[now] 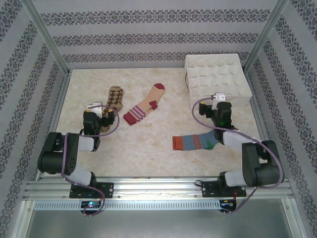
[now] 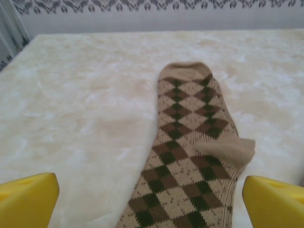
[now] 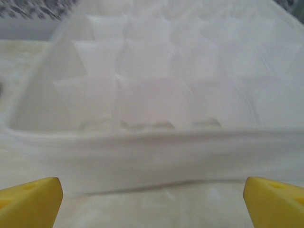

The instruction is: Roll the socks

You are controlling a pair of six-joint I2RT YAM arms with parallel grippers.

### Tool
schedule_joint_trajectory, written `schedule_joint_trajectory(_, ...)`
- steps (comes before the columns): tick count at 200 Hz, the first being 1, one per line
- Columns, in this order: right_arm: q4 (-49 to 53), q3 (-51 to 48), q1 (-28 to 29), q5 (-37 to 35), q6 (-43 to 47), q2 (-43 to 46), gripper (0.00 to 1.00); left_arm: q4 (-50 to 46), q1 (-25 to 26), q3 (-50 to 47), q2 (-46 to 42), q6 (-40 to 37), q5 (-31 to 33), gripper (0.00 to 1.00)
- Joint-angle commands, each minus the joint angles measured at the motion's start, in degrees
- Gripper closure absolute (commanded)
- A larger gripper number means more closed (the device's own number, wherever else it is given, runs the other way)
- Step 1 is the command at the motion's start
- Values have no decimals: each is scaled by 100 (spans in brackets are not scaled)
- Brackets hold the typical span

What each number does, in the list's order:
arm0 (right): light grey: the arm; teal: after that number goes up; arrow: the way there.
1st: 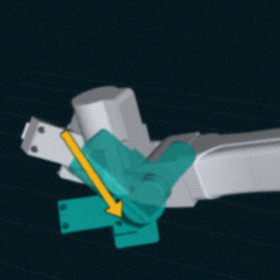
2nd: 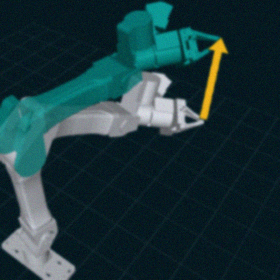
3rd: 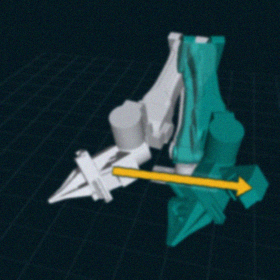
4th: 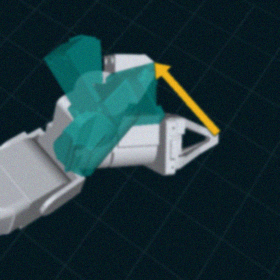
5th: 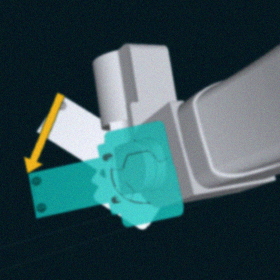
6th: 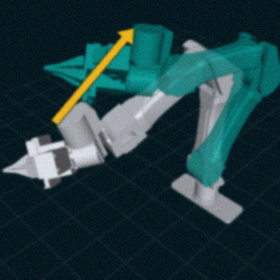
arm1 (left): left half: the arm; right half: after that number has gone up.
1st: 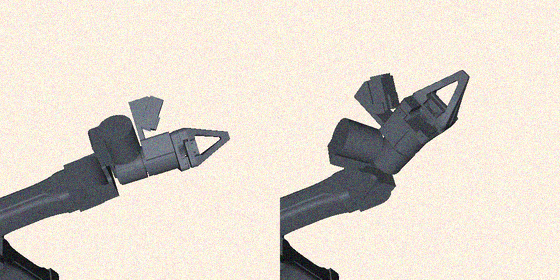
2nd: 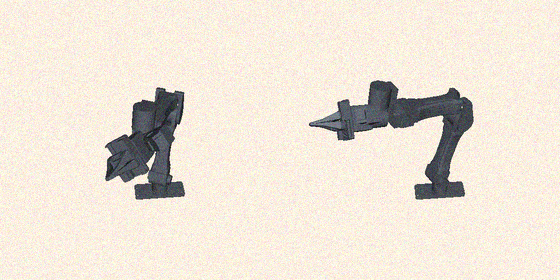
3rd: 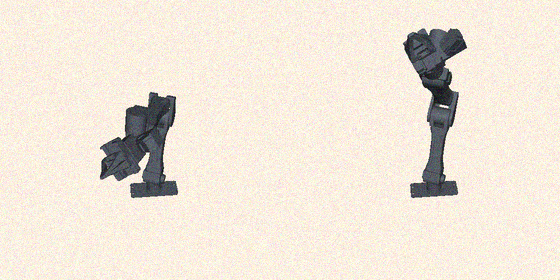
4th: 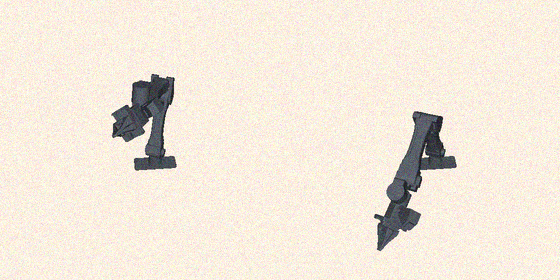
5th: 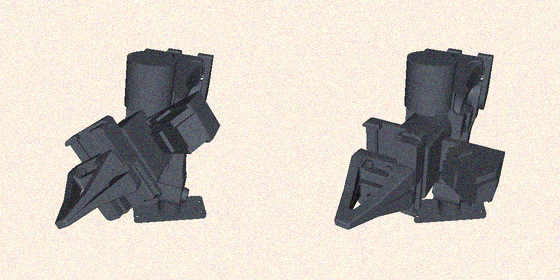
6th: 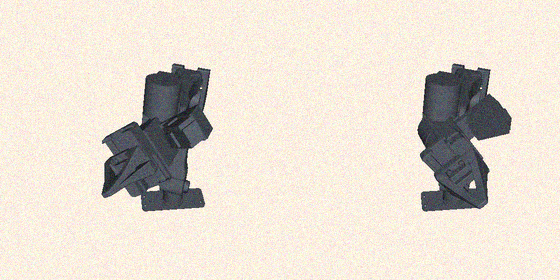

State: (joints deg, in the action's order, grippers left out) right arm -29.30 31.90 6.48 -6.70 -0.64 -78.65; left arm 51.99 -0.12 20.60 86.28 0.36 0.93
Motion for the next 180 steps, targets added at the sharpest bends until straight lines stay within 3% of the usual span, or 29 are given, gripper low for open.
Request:
schedule_joint_trajectory(1, 1710, 724, 498, -597, 172, 226, 2, -518, -41, 74, -589, 139, 267, 1)
schedule_joint_trajectory(24, 2501, 1440, 1220, -1034, 280, -23, 3, -1231, -33, 322, -1050, 260, 432, 1)
schedule_joint_trajectory(48, 3097, 2283, 2034, -1113, -66, -723, 9, -1682, -41, 511, -1371, 876, 335, 1)
schedule_joint_trajectory(76, 3397, 3335, 3171, -1224, -53, -1847, 10, -3208, -47, 888, -1789, 1795, 320, 1)
schedule_joint_trajectory(90, 3527, 3901, 3539, -827, -232, -2462, 10, -4115, -70, 1128, -1998, 2098, 237, 1)
schedule_joint_trajectory(109, 3659, 4676, 3861, 187, -430, -3221, 14, -5393, -94, 1554, -2232, 2277, -81, 1)
schedule_joint_trajectory(122, 3741, 5119, 4050, 511, -523, -3664, 16, -6316, -131, 1870, -2317, 2402, -144, 1)
schedule_joint_trajectory(142, 3737, 5594, 4265, 649, -543, -4183, 21, -7573, -229, 2258, -2376, 2533, -218, 1)
schedule_joint_trajectory(161, 3688, 5895, 4369, 723, -267, -4646, 39, -8299, -302, 2389, -2398, 2594, -323, 1)
schedule_joint_trajectory(180, 3705, 6105, 4433, 607, 44, -4955, 40, -8579, -327, 2336, -2447, 2555, -500, 1)
